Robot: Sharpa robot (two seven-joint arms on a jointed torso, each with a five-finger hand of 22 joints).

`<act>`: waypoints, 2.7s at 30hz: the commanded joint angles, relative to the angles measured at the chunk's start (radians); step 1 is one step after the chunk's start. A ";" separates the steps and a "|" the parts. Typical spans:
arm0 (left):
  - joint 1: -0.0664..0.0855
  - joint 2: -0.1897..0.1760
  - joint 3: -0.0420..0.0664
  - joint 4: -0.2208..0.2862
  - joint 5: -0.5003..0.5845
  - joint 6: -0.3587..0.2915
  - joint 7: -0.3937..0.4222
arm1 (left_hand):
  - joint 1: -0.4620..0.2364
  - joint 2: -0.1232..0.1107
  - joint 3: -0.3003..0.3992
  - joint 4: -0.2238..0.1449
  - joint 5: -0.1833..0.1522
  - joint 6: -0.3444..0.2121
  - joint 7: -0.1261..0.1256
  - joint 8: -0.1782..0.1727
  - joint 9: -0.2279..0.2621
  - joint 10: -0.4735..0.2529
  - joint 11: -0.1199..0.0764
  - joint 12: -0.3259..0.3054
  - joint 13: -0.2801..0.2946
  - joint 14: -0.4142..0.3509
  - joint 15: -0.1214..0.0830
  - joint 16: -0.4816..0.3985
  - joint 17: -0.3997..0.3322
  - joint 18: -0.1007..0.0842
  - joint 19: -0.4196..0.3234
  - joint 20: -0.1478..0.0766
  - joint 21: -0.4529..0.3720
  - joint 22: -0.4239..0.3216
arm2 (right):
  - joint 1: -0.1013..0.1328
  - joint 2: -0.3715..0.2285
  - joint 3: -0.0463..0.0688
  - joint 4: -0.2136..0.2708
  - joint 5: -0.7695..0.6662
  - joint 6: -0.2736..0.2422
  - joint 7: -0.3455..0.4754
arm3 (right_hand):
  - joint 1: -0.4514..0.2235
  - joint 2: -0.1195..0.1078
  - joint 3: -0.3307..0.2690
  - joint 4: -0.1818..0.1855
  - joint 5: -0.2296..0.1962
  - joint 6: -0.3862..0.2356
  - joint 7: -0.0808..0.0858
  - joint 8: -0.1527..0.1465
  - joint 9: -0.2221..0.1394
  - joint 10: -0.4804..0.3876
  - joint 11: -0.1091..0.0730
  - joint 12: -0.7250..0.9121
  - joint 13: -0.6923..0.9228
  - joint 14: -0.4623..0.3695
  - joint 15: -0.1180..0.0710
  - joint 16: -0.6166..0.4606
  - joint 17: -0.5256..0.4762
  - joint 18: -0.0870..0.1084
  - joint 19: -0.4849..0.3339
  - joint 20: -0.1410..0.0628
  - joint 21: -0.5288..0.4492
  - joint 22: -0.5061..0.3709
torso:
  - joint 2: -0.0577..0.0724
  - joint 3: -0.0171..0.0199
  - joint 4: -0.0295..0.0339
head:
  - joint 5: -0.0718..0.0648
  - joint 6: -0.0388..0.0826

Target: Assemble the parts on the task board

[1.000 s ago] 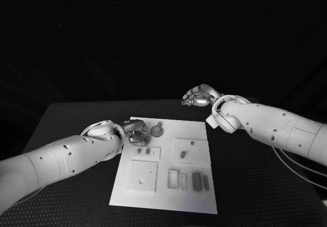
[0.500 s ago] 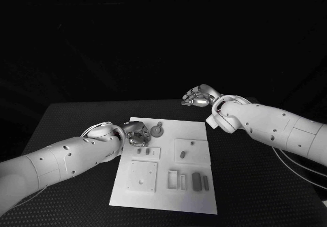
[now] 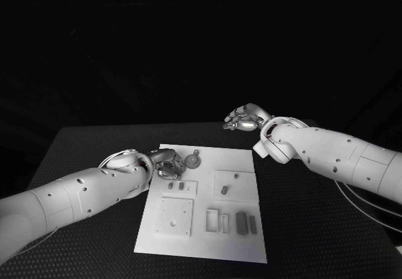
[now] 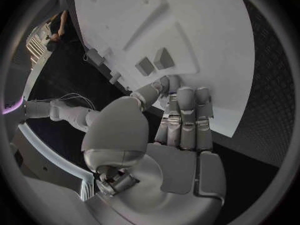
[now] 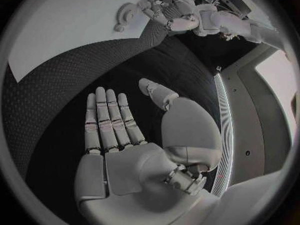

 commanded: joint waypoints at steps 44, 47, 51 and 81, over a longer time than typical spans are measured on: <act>0.056 -0.160 0.048 0.088 0.875 -0.082 0.207 | -0.045 0.066 0.009 0.043 -0.005 0.146 0.000 0.133 0.105 -0.017 0.005 0.071 0.045 -0.070 0.015 -0.156 -0.090 -0.041 -0.071 -0.034 -0.080 -0.022 | -0.030 -0.140 -0.008 0.121 -0.239 0.161 0.015 | 0.099 0.032 0.039 -0.069 -0.059 0.096 -0.037 0.049 0.000 0.142 -0.048 0.032 0.012 0.115 -0.042 0.050 0.038 0.034 0.125 0.004 -0.001 0.012 | -0.002 0.0008 0.0023 | -0.014 0.042; 0.059 -0.185 0.047 0.129 0.933 -0.059 0.217 | -0.061 0.047 -0.008 0.036 -0.005 0.142 0.001 0.134 0.111 -0.027 0.008 0.076 0.048 -0.076 0.019 -0.166 -0.093 -0.046 -0.076 -0.033 -0.086 -0.023 | -0.037 -0.164 -0.019 0.155 -0.318 0.175 0.005 | 0.106 0.029 0.050 -0.073 -0.083 0.101 -0.040 0.049 -0.001 0.168 -0.058 0.040 0.018 0.141 -0.054 0.066 0.055 0.045 0.157 0.004 0.007 0.013 | -0.002 0.0008 0.0035 | -0.017 0.043; 0.059 -0.209 0.047 0.175 1.012 -0.034 0.241 | -0.110 0.028 -0.067 0.019 -0.002 0.111 0.014 0.116 0.113 -0.089 0.033 0.059 0.041 -0.120 0.045 -0.220 -0.114 -0.048 -0.112 -0.015 -0.116 -0.030 | -0.043 -0.203 -0.044 0.207 -0.427 0.165 -0.004 | 0.117 0.011 0.074 -0.069 -0.118 0.111 -0.043 0.050 -0.001 0.194 -0.069 0.045 0.027 0.172 -0.071 0.085 0.085 0.053 0.201 -0.001 0.017 0.014 | -0.004 0.0010 0.0034 | -0.024 0.039; 0.056 -0.227 0.044 0.232 1.115 -0.005 0.279 | -0.136 0.034 -0.129 0.005 -0.004 0.089 0.026 0.099 0.115 -0.125 0.047 0.057 0.037 -0.123 0.060 -0.263 -0.124 -0.043 -0.113 0.001 -0.143 -0.039 | -0.117 -0.180 -0.112 0.261 -0.815 0.042 -0.090 | 0.147 -0.099 0.111 -0.015 -0.195 0.120 -0.060 0.053 0.005 0.244 -0.074 -0.088 0.067 0.382 -0.161 0.176 0.284 0.053 0.461 -0.099 0.119 0.049 | 0.000 -0.0014 0.0046 | -0.029 0.028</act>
